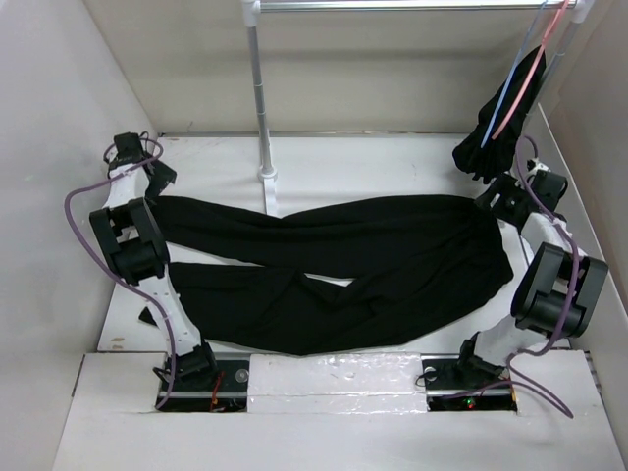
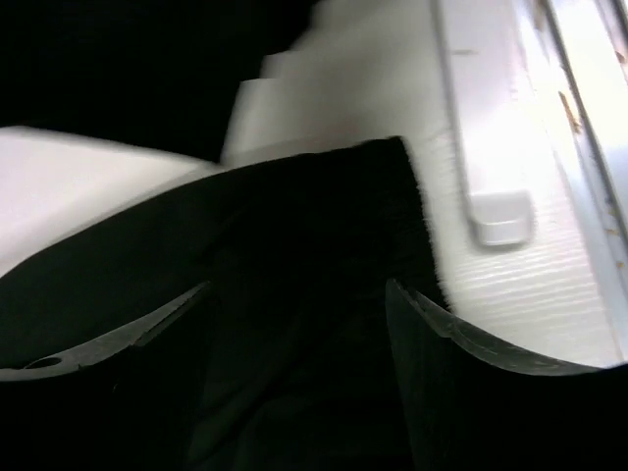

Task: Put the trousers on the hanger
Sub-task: Flatten out the trousers at the center of the board.

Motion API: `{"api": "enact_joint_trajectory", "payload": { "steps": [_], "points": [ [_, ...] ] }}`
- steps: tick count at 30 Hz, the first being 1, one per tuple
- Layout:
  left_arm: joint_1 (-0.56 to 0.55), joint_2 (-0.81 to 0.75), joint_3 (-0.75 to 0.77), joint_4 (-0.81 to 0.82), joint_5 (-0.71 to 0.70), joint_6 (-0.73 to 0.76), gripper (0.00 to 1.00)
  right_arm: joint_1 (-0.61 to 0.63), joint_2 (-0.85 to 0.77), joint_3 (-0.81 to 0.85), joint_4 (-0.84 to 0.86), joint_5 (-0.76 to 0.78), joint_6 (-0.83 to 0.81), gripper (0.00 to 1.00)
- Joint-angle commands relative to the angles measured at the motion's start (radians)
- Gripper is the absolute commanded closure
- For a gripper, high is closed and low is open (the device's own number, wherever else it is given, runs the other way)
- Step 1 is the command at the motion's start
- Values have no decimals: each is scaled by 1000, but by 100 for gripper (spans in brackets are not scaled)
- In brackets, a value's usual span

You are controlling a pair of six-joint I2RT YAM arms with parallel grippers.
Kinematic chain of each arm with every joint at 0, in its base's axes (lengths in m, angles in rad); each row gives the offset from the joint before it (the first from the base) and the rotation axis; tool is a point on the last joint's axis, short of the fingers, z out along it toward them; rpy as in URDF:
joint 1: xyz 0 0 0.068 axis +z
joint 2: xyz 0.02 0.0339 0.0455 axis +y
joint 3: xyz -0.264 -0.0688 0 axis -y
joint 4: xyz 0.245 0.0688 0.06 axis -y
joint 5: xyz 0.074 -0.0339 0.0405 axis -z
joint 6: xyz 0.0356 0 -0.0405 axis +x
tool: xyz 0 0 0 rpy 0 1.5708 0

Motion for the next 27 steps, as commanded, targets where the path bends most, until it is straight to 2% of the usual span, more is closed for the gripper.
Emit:
{"api": "enact_joint_trajectory", "payload": {
  "steps": [1,3,4,5,6,7,8,10,13,14,15,20,27],
  "points": [
    [-9,-210,-156,16,-14,25,29,83,-148,8,-22,-56,-4,26],
    [-9,-342,-283,70,-26,9,32,171,-246,-38,-46,-33,-11,37],
    [-9,-394,-433,97,-32,3,34,201,-278,-66,-54,-30,-8,47],
    [-9,-504,-509,123,-56,-6,35,230,-310,-125,-58,-38,-2,77],
    [-9,-555,-569,162,-76,-27,37,261,-370,-156,-55,-50,1,89],
    [-9,-598,-676,177,-84,-30,38,337,-399,-181,-55,-48,-11,94],
    [-9,-662,-716,190,-80,-35,40,376,-424,-216,-77,-41,-27,98],
    [38,-680,-775,217,-54,-44,41,477,-470,-242,-109,-44,-69,97],
    [47,-619,-746,197,-23,-58,46,548,-507,-273,-135,-65,-113,90],
    [47,-576,-731,193,-20,-64,51,583,-513,-277,-149,-73,-122,86],
    [47,-556,-718,185,-20,-73,62,598,-521,-273,-158,-85,-133,85],
    [47,-444,-648,174,-3,-142,63,646,-564,-242,-252,-78,-222,78],
    [47,-313,-557,164,-11,-175,61,646,-628,-254,-328,-95,-265,76]
  ]
}}
